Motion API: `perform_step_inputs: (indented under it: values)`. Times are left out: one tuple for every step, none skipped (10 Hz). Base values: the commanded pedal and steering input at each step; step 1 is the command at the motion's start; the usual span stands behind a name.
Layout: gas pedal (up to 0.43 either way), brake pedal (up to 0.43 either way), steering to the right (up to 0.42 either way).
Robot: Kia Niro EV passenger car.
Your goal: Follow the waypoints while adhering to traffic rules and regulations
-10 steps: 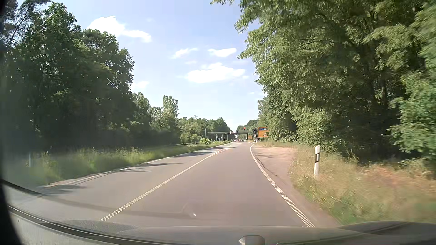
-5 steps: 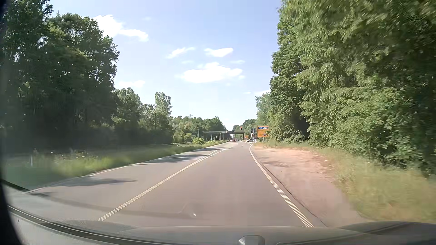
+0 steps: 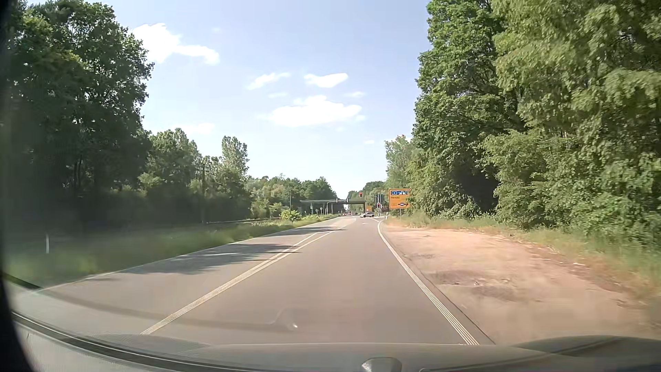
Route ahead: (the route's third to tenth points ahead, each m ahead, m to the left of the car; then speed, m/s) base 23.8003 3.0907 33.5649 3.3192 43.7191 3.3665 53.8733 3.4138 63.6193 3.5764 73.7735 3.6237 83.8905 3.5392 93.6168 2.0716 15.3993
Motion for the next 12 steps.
perform_step_inputs:
  values:
    - [0.0,0.03,0.006]
    - [0.0,0.03,0.008]
    - [0.0,0.03,0.007]
    - [0.0,0.03,0.008]
    - [0.0,0.03,0.008]
    - [0.0,0.03,0.008]
    - [0.0,0.03,0.008]
    - [0.0,0.03,0.008]
    - [0.0,0.03,0.008]
    - [0.0,0.03,0.008]
    - [0.0,0.03,0.007]
    - [0.0,0.037,0.007]
